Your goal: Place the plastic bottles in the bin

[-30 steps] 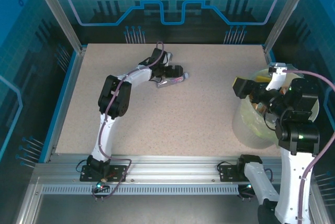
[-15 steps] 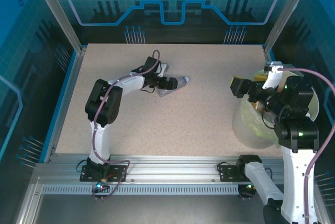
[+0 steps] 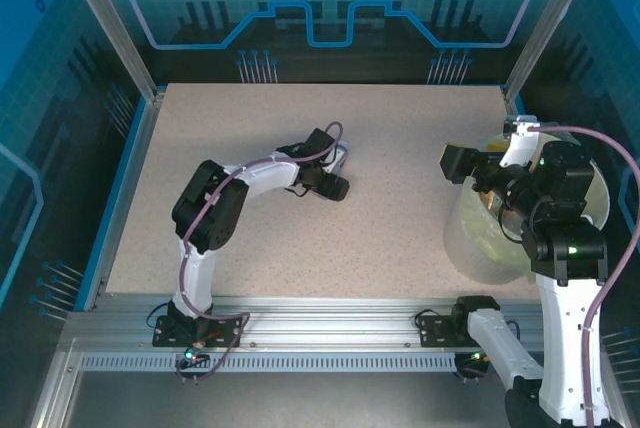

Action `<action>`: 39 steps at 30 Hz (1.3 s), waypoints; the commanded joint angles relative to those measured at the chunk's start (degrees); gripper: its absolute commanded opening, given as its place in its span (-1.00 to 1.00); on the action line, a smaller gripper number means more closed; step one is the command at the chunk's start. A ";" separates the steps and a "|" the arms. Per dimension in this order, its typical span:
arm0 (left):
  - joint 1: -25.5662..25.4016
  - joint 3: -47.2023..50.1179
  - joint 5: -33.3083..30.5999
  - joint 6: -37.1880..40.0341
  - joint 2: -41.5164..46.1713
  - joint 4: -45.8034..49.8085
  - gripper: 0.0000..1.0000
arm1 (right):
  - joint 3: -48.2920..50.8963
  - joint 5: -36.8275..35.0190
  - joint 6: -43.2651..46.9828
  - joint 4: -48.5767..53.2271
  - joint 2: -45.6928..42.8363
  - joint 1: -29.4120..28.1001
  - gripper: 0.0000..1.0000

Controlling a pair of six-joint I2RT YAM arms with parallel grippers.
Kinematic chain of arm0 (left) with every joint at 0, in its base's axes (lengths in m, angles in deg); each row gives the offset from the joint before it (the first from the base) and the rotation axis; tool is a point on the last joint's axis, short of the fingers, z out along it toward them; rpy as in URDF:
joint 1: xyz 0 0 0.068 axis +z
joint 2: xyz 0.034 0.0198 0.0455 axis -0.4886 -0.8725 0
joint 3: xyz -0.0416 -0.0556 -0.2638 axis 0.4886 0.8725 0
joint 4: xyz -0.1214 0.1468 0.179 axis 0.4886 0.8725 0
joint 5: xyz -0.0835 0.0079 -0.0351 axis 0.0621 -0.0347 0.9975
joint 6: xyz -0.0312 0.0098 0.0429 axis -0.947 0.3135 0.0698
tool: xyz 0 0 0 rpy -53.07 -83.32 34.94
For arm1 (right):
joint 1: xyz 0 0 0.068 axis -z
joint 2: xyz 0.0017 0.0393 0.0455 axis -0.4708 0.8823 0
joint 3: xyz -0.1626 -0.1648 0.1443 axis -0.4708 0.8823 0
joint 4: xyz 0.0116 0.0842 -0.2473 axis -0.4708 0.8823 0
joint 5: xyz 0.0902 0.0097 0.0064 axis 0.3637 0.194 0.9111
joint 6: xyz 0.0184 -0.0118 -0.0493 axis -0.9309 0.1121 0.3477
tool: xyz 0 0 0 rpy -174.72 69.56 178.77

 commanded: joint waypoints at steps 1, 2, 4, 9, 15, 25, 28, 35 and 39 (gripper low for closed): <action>-1.32 -2.88 -6.75 0.64 -2.25 2.72 0.49 | 0.30 -1.34 0.08 -0.63 -0.83 -0.94 1.00; -1.60 -3.31 -8.25 -0.24 -2.65 2.91 0.45 | 0.43 -1.44 0.15 -0.54 -0.85 -0.91 1.00; -1.81 -4.37 -11.11 -2.65 -3.77 3.66 0.42 | 0.38 -1.53 0.08 -0.45 -1.02 -0.91 1.00; -1.82 -6.07 -13.46 -7.26 -5.51 5.27 0.22 | 0.30 -1.35 0.09 -0.04 -1.11 -1.06 1.00; -2.24 -2.46 -13.24 -7.79 -2.89 1.62 -0.12 | 0.97 -0.77 -0.23 -0.61 -1.50 -1.25 0.99; -2.33 9.04 -3.22 -11.45 14.80 -13.21 -0.31 | 3.06 5.15 -2.26 -6.05 -2.46 -3.28 0.99; -2.47 11.37 4.43 -12.82 20.98 -18.07 -0.32 | 4.26 4.81 -4.55 -8.89 -2.96 -4.79 1.00; -3.02 13.62 19.66 -15.34 29.20 -26.41 -0.36 | 4.58 6.93 -7.25 -10.84 -0.57 -7.35 1.00; -3.00 13.82 28.72 -17.99 31.28 -30.66 -0.33 | 5.38 9.97 -8.42 -13.81 0.53 -8.76 1.00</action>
